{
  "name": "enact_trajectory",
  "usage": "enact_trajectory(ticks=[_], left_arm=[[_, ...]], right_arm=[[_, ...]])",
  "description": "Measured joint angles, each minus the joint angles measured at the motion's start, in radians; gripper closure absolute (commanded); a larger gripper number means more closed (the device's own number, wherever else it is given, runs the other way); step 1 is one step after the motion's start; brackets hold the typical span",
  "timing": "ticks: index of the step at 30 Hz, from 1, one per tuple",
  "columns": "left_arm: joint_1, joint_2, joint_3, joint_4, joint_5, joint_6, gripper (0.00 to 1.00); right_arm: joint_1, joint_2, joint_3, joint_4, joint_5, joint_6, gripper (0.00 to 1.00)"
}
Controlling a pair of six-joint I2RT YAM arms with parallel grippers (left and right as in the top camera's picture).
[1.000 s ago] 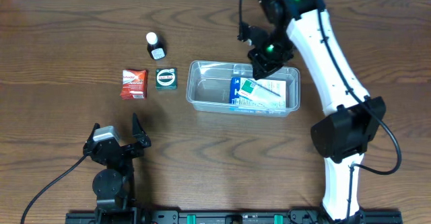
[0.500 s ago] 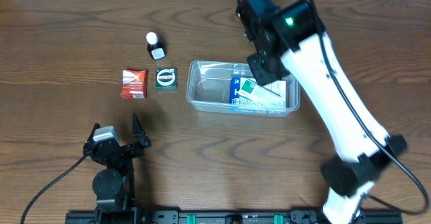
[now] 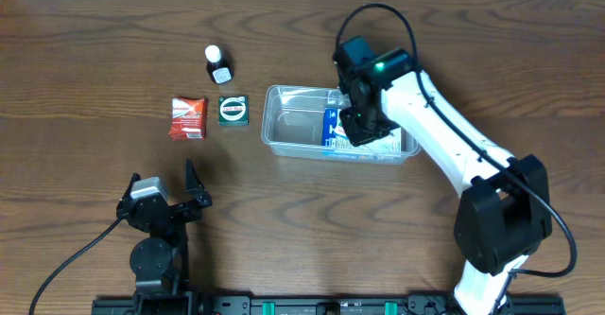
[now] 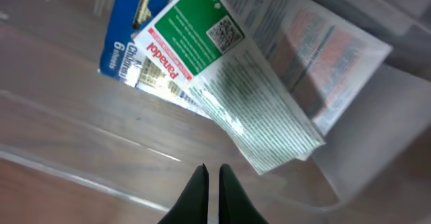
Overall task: Pack container
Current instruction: 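Carry the Panadol box over the container and lower it inside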
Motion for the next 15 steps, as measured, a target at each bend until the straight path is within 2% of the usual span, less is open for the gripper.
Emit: enact_trajectory(ticks=[15], left_arm=[[0.0,0.0,0.0,0.0,0.0,0.0,0.02]], right_arm=[[-0.046,-0.001,-0.12,0.089,-0.159,-0.127,0.94]])
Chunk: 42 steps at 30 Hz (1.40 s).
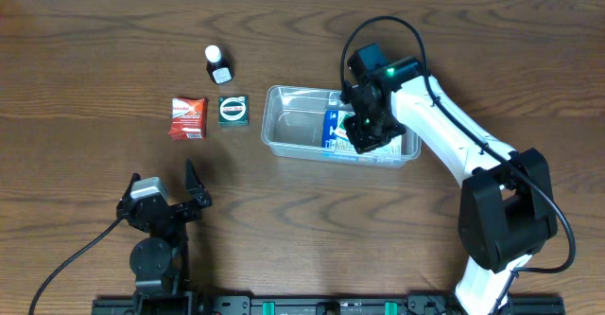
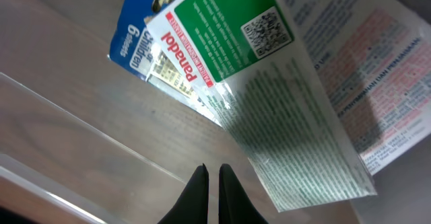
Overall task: Pack container
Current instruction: 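Carry the Panadol box over the container and lower it inside, then release the Panadol box in the container and raise the right gripper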
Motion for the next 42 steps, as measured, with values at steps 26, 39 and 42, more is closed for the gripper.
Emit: enact_trajectory(ticks=[26,39,42], left_arm=[[0.0,0.0,0.0,0.0,0.0,0.0,0.02],[0.0,0.0,0.0,0.0,0.0,0.0,0.02],[0.0,0.0,0.0,0.0,0.0,0.0,0.02]], right_arm=[[-0.051,0.0,-0.014,-0.034,0.019,-0.243,0.91],[-0.051,0.006,-0.014,-0.03,0.026,-0.348,0.94],[-0.051,0.022,-0.014,-0.023,0.038,-0.362,0.94]])
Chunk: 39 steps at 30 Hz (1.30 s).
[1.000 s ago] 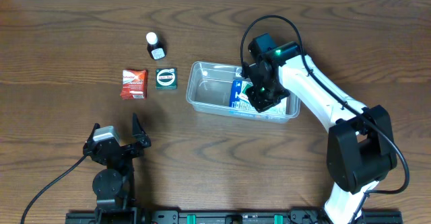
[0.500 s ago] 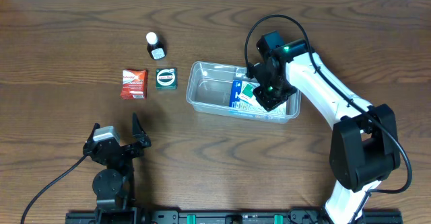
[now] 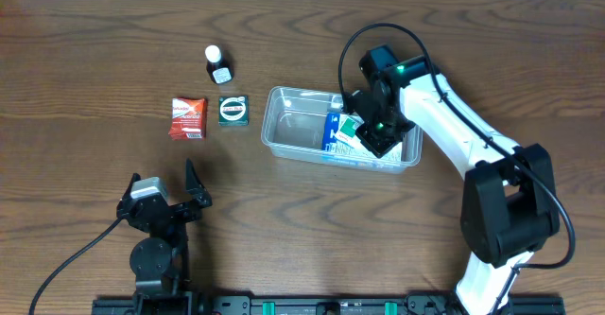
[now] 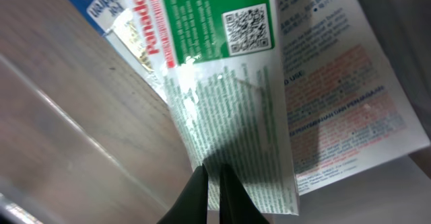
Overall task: Pack container
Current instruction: 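Release the Panadol box in the container and raise the right gripper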
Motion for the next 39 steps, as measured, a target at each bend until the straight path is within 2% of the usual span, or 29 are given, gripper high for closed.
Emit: enact_trajectory(ticks=[8,22,28,32,34,37,39], left_arm=[[0.0,0.0,0.0,0.0,0.0,0.0,0.02],[0.0,0.0,0.0,0.0,0.0,0.0,0.02],[0.0,0.0,0.0,0.0,0.0,0.0,0.02],[0.0,0.0,0.0,0.0,0.0,0.0,0.02],[0.0,0.0,0.0,0.0,0.0,0.0,0.02],[0.0,0.0,0.0,0.0,0.0,0.0,0.02],[0.0,0.0,0.0,0.0,0.0,0.0,0.02]], right_arm=[[0.0,0.034,0.0,0.019,0.038,-0.021,0.94],[-0.026,0.034,0.0,0.124,0.248,-0.041,0.99],[-0.026,0.042,0.04,0.072,0.259,-0.05,0.95],[-0.026,0.049,0.146,-0.013,0.246,-0.053,0.88],[-0.026,0.049,0.222,-0.06,0.226,-0.058,0.78],[-0.03,0.049,0.331,-0.122,0.192,-0.059,0.58],[-0.038,0.048,0.407,-0.158,0.172,-0.062,0.37]])
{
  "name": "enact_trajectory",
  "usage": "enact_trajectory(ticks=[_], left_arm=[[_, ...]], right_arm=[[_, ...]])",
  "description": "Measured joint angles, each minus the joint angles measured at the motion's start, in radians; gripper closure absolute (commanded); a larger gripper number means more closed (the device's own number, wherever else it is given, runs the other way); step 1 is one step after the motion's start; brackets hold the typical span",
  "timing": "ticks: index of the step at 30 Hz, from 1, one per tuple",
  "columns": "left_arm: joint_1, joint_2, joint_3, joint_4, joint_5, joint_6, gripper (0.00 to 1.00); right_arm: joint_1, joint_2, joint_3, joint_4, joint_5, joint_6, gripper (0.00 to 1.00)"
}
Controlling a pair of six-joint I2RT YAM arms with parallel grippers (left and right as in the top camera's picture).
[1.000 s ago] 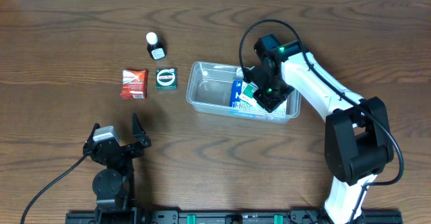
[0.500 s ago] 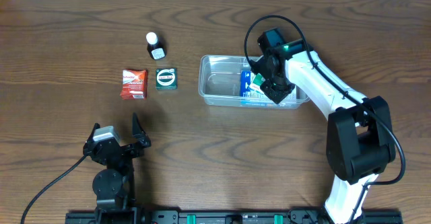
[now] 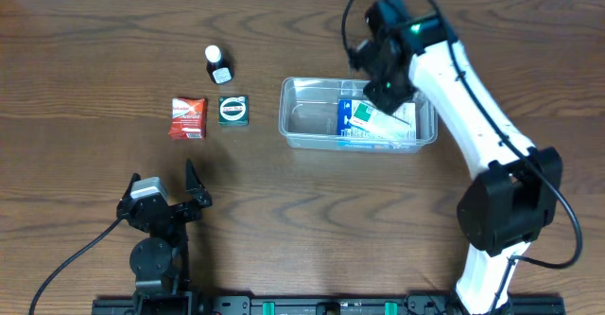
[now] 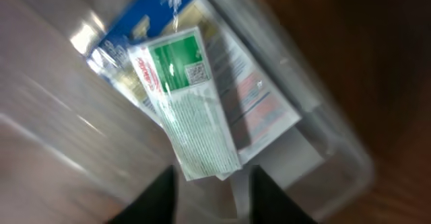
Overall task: Pack container
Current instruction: 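Release the Panadol box in the container and raise the right gripper, then retract the right arm to the upper right corner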
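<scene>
The clear plastic container (image 3: 293, 116) lies at mid-table. It holds a blue box (image 3: 346, 114), a green-and-white Panadol packet (image 3: 378, 118) and a white leaflet (image 4: 262, 109). My right gripper (image 3: 383, 90) hangs open above the container's right half, its fingers (image 4: 160, 197) astride the packet's (image 4: 190, 109) lower end, holding nothing. Left of the container lie a green square box (image 3: 233, 110), a red packet (image 3: 187, 116) and a small white-capped bottle (image 3: 217, 65). My left gripper (image 3: 164, 184) rests open near the front left.
The container's far rim (image 4: 316, 109) borders dark wooden table (image 3: 312, 220). A black cable loops above the right arm near the table's back edge. The left arm's base sits at the front edge.
My right gripper has opened and now sits higher above the packets, nearer the table's back. The container has shifted a little to the right. The left arm is unchanged.
My right gripper stayed shut and low inside the container: first over bare floor beside the Panadol packet, then closer to it, then with its tips on the packet. Now it is open and raised, and the container lies further right.
</scene>
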Motion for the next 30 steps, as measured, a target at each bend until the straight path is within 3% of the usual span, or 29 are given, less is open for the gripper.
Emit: enact_trajectory(ticks=[2,6,12,19,30], left_arm=[[0.0,0.0,0.0,0.0,0.0,0.0,0.02],[0.0,0.0,0.0,0.0,0.0,0.0,0.02],[0.0,0.0,0.0,0.0,0.0,0.0,0.02],[0.0,0.0,0.0,0.0,0.0,0.0,0.02],[0.0,0.0,0.0,0.0,0.0,0.0,0.02]], right_arm=[[-0.015,0.0,0.06,-0.022,-0.014,0.008,0.25],[-0.082,-0.002,0.134,-0.034,-0.03,0.043,0.11],[-0.28,-0.005,0.153,-0.016,-0.034,0.152,0.01],[-0.46,-0.005,0.153,-0.003,-0.031,0.223,0.01],[-0.526,-0.005,0.153,-0.003,-0.033,0.27,0.01]])
